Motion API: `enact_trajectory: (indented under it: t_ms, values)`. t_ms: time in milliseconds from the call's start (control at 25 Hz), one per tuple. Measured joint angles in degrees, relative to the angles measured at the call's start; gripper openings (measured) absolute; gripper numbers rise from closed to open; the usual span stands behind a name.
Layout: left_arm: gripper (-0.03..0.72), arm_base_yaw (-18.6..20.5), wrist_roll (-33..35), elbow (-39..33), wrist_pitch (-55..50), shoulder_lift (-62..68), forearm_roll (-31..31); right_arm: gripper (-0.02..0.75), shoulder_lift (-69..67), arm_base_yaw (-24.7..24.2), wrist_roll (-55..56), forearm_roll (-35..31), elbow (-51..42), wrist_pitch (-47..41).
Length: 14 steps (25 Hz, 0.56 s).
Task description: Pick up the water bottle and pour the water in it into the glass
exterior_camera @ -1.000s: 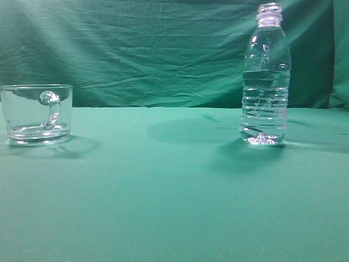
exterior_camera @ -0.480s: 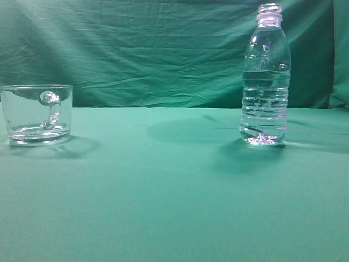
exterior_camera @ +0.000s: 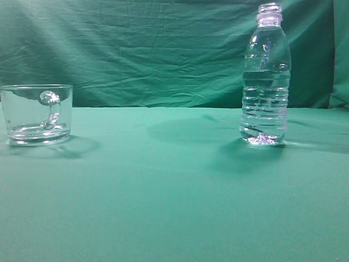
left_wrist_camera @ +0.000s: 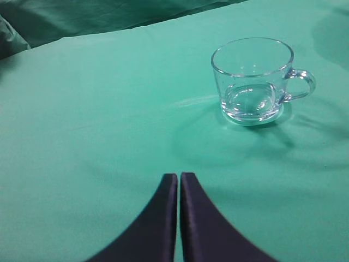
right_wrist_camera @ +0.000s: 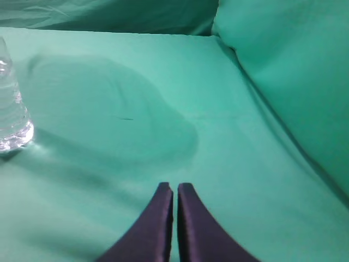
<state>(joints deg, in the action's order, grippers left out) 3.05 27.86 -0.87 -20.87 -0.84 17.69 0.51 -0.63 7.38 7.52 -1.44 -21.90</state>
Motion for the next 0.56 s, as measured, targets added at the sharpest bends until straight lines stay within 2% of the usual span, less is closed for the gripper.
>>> enact_trajectory:
  t_ms: [160,560]
  values:
    - [0.0,0.0,0.0,0.0,0.0,0.0,0.0,0.0,0.0,0.0,-0.4,-3.1,0.0,-0.1]
    - [0.0,0.0,0.0,0.0,0.0,0.0,0.0,0.0,0.0,0.0,-0.4,-4.0,0.0,-0.1]
